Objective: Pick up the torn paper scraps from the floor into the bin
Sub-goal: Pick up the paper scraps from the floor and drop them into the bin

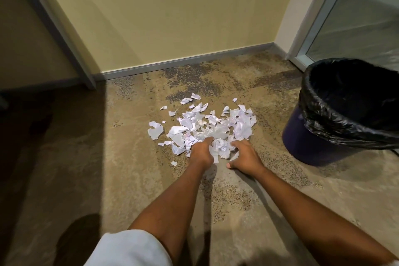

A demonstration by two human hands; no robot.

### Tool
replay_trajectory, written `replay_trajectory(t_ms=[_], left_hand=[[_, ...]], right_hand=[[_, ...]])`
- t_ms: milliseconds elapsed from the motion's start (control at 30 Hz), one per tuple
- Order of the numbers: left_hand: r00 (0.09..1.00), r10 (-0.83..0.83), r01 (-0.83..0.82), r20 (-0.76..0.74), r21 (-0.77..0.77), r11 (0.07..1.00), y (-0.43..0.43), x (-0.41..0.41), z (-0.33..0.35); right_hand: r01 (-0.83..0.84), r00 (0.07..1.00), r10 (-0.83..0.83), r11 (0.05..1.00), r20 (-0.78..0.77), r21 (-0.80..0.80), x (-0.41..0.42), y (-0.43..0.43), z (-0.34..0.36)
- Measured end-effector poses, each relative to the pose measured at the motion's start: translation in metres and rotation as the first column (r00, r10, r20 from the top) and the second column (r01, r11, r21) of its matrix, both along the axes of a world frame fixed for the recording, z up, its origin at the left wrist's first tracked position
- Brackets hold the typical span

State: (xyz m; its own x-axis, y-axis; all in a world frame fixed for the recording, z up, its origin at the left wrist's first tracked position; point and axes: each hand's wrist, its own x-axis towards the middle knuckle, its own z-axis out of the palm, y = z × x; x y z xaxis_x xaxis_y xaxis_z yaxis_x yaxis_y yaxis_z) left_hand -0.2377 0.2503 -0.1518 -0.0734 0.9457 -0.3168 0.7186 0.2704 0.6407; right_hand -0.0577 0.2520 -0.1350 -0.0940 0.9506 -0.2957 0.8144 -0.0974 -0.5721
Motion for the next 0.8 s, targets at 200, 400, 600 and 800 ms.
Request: replay_trajectory(t_ms=[200, 400, 600, 800], left_hand=[[0.981, 0.119, -0.112, 0.151, -0.054, 0.992, 0.009, 0.01, 0.005], [0.889, 0.335, -0.304, 0.312, -0.143, 0.942, 0.005, 0.016, 0.021], [0.848, 0.346, -0.32, 0.401, -0.133, 0.938, 0.006, 0.029, 0.06], [0.748, 0.317, -0.351, 0.583, -0.058, 0.935, 0.023, 0.053, 0.125]], right_hand=[[0.104, 0.939, -0.141, 0.986, -0.315, -0.13, -0.026, 0.005, 0.01], [0.171, 0.858, -0.281, 0.946, -0.43, -0.276, -0.032, 0.013, 0.022], [0.177, 0.825, -0.289, 0.948, -0.485, -0.264, -0.014, 0.021, 0.048], [0.218, 0.793, -0.231, 0.972, -0.564, -0.091, 0.012, 0.041, 0.104]])
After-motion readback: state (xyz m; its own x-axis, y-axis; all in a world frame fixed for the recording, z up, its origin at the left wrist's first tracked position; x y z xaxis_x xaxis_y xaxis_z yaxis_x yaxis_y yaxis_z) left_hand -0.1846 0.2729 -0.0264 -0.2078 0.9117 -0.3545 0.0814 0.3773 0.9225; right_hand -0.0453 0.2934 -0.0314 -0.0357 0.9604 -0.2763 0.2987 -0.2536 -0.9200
